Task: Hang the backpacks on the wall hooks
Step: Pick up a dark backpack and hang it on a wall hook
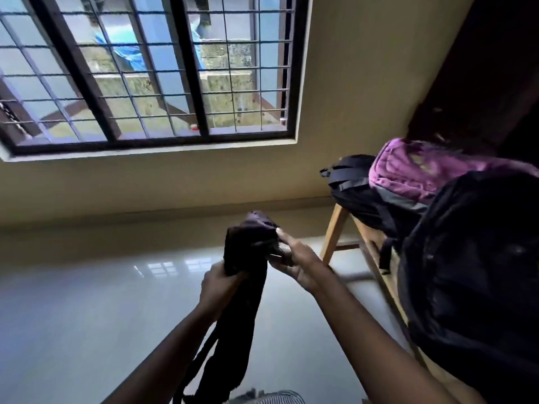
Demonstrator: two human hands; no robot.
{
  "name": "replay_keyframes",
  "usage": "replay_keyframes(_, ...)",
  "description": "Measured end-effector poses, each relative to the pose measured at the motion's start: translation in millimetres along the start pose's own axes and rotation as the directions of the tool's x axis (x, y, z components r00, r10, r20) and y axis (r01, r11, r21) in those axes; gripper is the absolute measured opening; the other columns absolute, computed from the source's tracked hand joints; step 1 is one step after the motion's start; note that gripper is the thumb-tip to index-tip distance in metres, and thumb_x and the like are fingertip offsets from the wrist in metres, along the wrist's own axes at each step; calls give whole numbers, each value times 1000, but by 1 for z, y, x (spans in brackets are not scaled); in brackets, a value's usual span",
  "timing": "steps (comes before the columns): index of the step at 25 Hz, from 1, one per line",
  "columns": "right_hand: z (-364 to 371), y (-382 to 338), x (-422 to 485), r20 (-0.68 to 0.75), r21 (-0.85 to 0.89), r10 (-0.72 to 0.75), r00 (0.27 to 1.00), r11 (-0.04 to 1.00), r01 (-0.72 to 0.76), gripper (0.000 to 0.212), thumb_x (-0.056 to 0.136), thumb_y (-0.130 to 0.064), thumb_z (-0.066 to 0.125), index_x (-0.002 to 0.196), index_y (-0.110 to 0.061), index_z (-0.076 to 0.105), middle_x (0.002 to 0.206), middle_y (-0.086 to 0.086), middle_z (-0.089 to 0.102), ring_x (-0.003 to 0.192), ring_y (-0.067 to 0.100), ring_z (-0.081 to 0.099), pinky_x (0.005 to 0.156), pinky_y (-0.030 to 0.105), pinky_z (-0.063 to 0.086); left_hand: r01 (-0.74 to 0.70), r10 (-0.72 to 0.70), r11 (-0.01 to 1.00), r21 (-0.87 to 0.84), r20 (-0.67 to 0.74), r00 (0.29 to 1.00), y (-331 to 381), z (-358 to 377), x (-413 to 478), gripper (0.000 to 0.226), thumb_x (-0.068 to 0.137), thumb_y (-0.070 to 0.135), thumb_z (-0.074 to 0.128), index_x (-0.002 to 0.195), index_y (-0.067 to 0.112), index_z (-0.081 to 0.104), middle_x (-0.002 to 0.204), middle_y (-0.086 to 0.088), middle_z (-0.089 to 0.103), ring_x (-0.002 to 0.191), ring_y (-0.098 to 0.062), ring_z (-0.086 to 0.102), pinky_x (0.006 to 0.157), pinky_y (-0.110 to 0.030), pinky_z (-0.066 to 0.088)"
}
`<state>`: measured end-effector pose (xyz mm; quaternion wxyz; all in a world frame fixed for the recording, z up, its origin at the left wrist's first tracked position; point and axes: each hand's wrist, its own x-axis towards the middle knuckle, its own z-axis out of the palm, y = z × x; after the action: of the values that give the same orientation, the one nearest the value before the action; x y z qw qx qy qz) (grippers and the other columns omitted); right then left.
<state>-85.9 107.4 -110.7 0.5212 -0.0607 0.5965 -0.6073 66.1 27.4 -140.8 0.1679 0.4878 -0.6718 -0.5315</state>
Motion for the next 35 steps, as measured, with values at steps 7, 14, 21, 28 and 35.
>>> replay_keyframes(7,-165,-34,-12,-513,-842,-624,590,498,-206,70,81,-31,66,140,-9,37,149,22,33,138,35,30,114,41,23,147,-62,950,-275,294,954,39,91,54,10,81,18,65,86,10,62,76,-8,64,67,-21,61,59,-29,48)
replay_keyframes(14,-247,24,-3,-768,-640,-320,555,366,-676,84,90,-32,52,151,-16,-3,155,28,-9,143,48,-4,112,62,3,275,-152,932,-237,434,888,47,148,39,7,85,18,61,83,11,61,73,-7,64,59,-17,61,43,-18,50)
replay_keyframes(21,-229,26,-21,-639,-766,-338,691,197,-612,57,95,-4,33,149,-11,15,155,24,17,137,43,28,113,45,26,355,-216,900,-254,447,868,35,153,12,12,84,19,62,86,6,61,70,-9,63,40,-10,61,41,-18,50)
replay_keyframes(28,-146,48,-105,-256,-942,-424,869,311,-126,62,88,2,39,143,-26,36,151,-2,39,135,21,40,105,31,29,411,-292,864,-291,375,880,18,149,-22,17,84,19,61,88,3,59,64,-10,61,48,-20,59,35,-17,44)
replay_keyframes(35,-72,76,-110,286,-895,-314,905,250,370,65,84,0,41,141,-30,39,147,-3,44,135,13,42,109,31,35,446,-409,721,-530,193,892,-29,78,-44,15,84,21,61,92,8,60,83,-9,63,68,-19,59,45,-17,51)
